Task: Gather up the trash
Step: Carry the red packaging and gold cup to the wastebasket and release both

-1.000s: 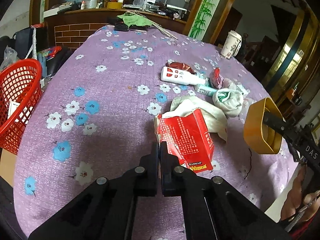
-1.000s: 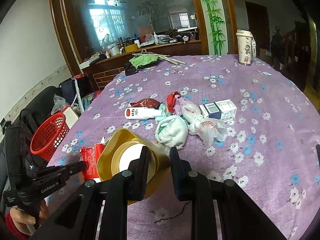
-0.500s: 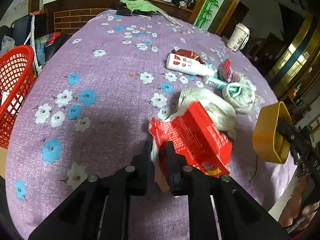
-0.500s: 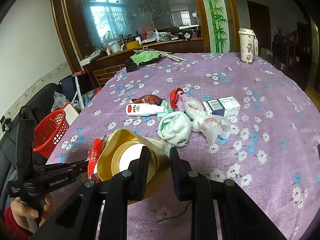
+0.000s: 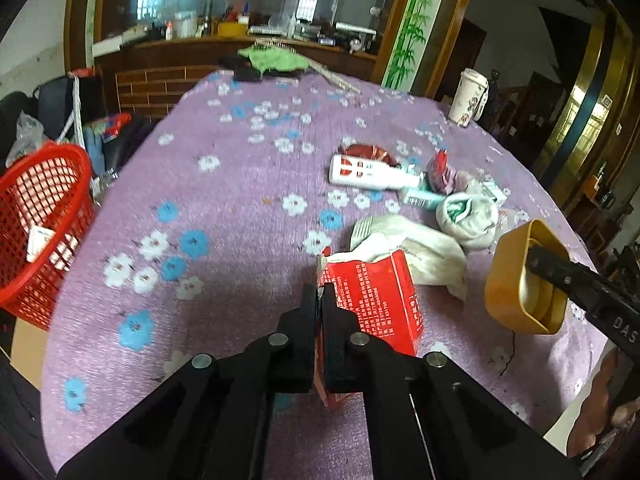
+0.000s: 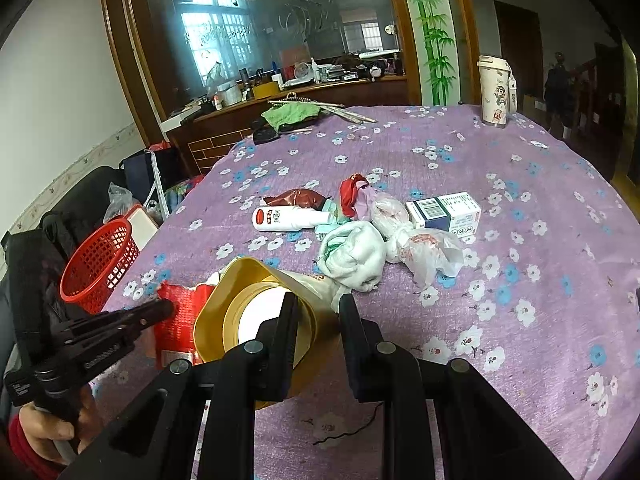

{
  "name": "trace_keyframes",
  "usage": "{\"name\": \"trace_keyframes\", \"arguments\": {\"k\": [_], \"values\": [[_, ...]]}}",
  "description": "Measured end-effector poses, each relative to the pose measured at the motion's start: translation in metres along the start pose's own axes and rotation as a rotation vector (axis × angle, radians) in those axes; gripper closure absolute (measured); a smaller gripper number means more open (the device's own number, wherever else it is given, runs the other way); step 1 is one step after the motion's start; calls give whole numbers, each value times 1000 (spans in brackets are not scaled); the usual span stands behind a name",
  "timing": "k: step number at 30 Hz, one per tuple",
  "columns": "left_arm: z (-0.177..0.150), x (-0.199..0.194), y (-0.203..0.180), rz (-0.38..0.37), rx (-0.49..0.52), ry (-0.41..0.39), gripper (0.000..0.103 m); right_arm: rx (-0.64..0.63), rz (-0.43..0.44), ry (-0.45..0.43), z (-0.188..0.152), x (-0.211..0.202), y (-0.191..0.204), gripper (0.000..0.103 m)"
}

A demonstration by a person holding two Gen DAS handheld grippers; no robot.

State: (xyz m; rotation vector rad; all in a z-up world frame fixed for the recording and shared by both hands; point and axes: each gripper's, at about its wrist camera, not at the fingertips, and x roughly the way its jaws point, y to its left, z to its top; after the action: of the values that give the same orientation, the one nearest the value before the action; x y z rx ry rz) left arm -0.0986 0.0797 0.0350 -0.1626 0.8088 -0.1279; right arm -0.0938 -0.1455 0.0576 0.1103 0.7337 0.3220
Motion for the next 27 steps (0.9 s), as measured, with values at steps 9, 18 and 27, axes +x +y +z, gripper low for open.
{"name": "trace_keyframes", "arguments": {"k": [9, 18, 27], "values": [[5, -26, -6, 13, 29, -76, 101, -16, -3, -10, 1, -3, 4, 81], [6, -34, -4, 32, 34, -98, 101, -21, -1, -7, 0, -3, 6, 81], [9, -44, 9, 50, 15, -114, 101, -46, 16, -3, 5, 0, 18, 81]]}}
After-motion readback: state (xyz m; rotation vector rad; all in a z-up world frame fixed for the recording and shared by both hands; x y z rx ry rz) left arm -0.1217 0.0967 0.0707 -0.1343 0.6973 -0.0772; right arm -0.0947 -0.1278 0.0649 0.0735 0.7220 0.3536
